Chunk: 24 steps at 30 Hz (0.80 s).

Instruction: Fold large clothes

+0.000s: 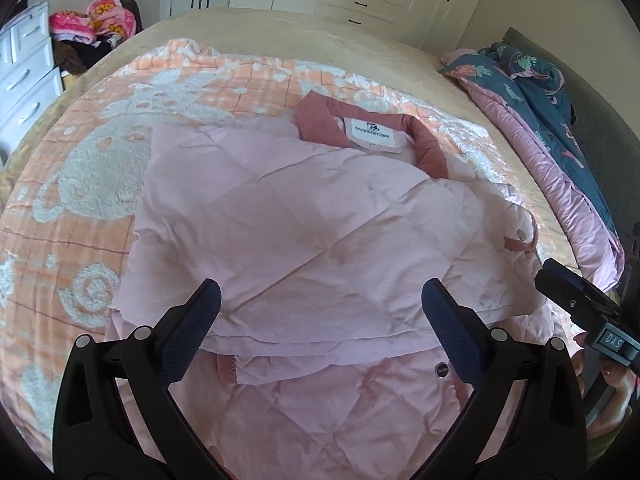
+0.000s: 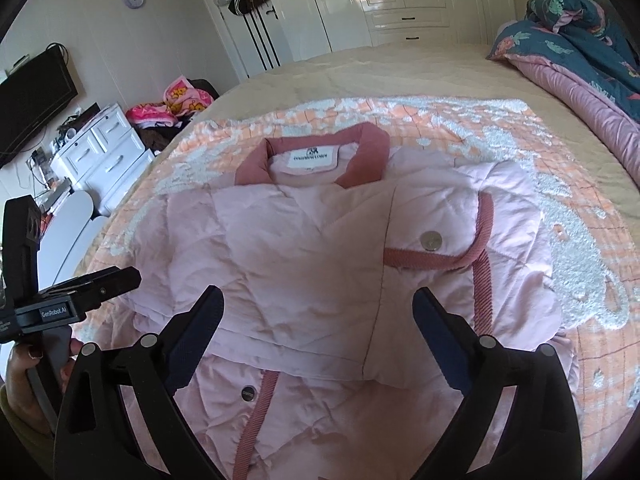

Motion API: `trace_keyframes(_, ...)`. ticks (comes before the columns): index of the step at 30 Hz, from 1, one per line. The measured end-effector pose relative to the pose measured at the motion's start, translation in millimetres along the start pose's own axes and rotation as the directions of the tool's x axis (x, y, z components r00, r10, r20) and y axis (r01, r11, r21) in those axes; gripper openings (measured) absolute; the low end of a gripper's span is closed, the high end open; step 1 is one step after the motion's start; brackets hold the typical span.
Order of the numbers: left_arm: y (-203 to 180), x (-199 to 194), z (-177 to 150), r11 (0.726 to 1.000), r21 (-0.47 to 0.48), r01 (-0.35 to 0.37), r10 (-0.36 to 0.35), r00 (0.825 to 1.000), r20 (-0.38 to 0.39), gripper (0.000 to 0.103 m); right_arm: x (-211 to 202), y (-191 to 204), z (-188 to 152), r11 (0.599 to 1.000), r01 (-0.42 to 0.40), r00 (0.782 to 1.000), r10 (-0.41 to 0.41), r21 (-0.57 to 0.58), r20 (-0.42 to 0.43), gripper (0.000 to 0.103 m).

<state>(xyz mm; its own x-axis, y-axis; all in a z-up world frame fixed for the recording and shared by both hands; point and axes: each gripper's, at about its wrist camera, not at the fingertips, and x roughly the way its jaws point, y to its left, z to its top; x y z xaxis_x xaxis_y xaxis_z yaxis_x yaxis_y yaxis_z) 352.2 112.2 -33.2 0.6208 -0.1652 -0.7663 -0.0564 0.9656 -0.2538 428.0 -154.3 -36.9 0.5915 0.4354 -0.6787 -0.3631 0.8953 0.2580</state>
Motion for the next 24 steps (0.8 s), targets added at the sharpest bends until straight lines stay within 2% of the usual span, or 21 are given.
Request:
trace_keyframes(13,-11.3,-40.2,5.1,0.999,0.007,0.045,-0.045,0.997,0.069,0.094,-48.5,-1.0,9.3,1.000,0.017,0.995,-0.017,0.008,0.101,0.095)
trace_keyframes(24,-21.6,-84.5,4.8,0.996,0.024,0.087,-0.090,0.983,0.162,0.094,-84.4,5.2,9.8,1.000,0.014,0.986,-0.014,0.002,0.166,0.095)
